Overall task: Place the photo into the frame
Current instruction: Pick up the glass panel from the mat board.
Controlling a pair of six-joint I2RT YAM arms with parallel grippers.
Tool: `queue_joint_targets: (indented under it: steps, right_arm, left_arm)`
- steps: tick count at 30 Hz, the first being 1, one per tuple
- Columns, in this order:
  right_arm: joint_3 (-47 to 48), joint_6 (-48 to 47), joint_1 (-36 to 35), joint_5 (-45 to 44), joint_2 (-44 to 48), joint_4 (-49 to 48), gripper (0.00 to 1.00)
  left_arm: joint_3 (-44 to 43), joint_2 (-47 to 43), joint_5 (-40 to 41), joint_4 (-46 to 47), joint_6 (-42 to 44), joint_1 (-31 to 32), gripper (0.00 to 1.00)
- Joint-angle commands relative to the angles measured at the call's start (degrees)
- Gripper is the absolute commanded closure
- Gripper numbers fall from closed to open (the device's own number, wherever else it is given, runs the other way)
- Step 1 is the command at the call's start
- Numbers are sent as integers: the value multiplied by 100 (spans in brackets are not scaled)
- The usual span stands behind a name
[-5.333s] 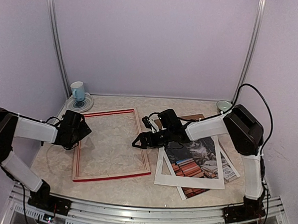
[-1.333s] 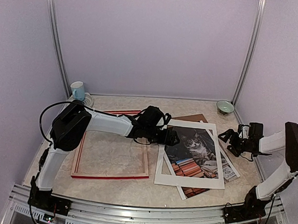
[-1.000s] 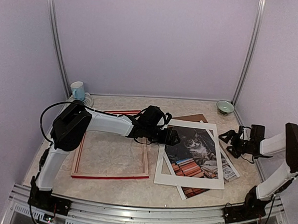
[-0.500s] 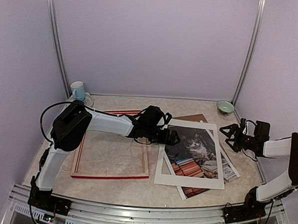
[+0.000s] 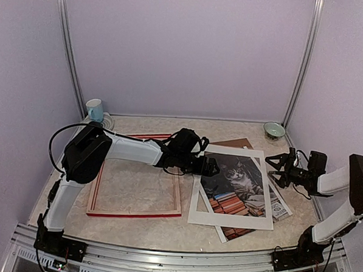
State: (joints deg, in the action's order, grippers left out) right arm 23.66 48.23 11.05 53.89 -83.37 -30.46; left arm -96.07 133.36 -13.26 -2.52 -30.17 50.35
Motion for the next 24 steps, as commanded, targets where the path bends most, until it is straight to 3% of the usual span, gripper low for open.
queue_joint_targets:
  steps: [1,6,14,24]
  right_arm:
    - [-72,214,31,370,-113,-420,5]
    - [153,-278,-98,191,-188,413,8]
    - [267,-352,-340,312,-381,527,15]
    - [235,-77,-368,488,-674,228,45]
  left_arm:
    - [5,231,-87,-187,-74,31,1]
    - [18,224,-82,-166,-93,36,1]
    - [26,217,-84,-135,-112,37,1]
    - [77,184,-90,-107,-123,37,1]
